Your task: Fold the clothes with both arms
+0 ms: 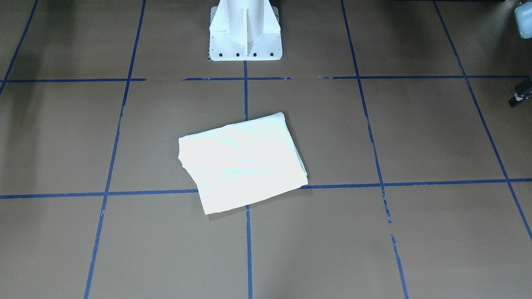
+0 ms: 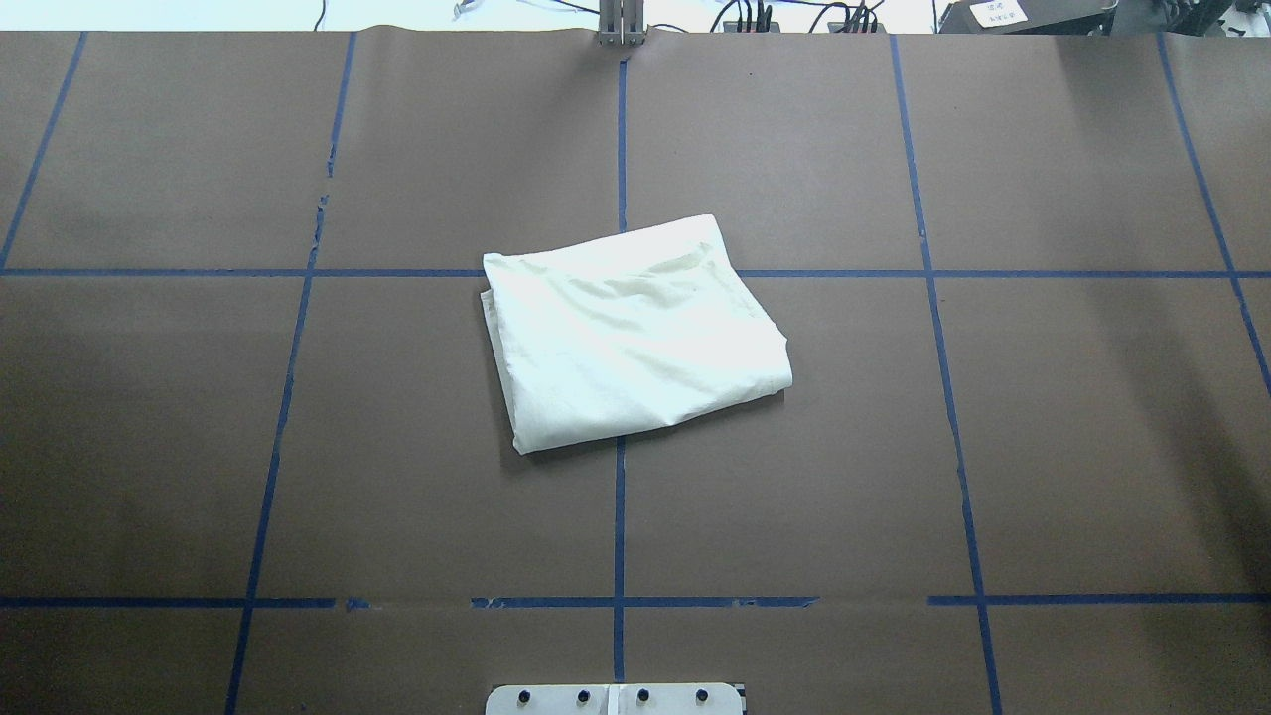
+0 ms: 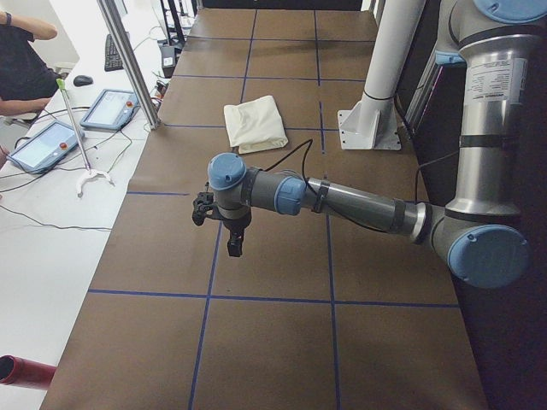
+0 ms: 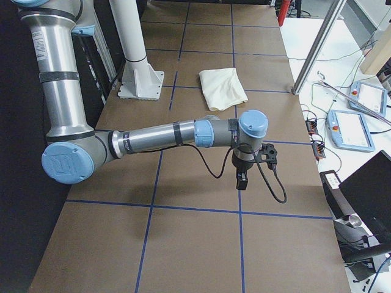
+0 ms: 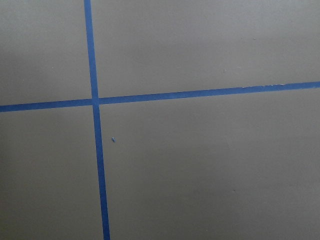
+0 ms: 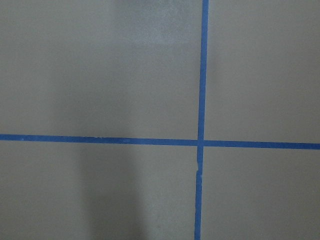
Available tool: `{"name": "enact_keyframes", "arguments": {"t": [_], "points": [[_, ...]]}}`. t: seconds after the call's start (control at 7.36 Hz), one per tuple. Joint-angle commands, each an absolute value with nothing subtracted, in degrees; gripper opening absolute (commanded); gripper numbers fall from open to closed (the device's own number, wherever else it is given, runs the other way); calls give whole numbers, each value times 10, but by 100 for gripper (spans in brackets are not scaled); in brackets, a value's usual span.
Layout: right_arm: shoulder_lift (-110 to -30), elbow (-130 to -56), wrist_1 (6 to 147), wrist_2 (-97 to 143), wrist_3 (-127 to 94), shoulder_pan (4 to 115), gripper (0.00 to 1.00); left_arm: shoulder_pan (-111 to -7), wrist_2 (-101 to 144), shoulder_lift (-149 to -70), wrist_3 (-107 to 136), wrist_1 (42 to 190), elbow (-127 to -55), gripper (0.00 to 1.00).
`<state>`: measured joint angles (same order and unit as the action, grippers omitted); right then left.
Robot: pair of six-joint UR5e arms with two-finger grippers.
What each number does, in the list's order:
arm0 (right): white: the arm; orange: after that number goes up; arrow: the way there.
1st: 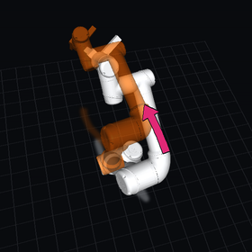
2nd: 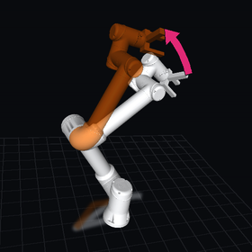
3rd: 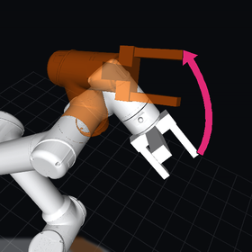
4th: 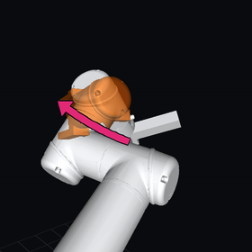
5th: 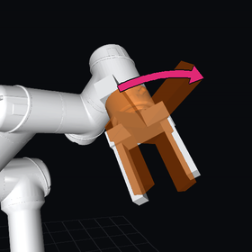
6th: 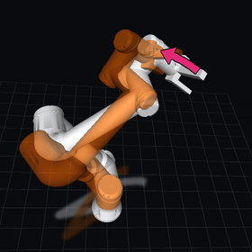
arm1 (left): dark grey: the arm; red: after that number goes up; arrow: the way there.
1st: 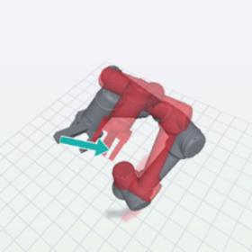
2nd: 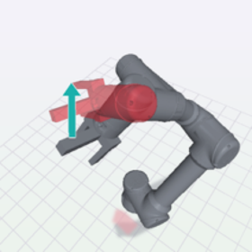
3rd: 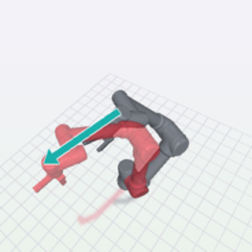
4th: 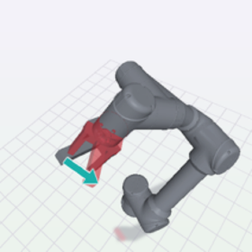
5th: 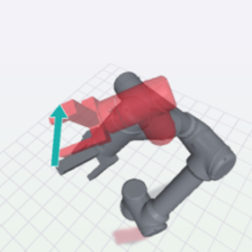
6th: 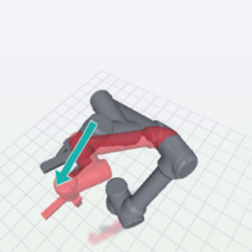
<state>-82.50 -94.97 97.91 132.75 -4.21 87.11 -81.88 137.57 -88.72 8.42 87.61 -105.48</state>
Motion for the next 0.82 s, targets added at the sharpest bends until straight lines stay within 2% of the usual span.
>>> {"name": "enact_keyframes", "arguments": {"t": [0.0,0.27,0.68], "points": [[-825,-941,979,1324,-40,870,100,-821,1376,-879,82,874,-1060,100],[-826,-940,980,1329,-40,870,100,-860,1378,-875,80,877,-1042,100],[-827,-929,980,1328,-45,870,100,-860,1377,-875,80,875,-1047,100]]}}
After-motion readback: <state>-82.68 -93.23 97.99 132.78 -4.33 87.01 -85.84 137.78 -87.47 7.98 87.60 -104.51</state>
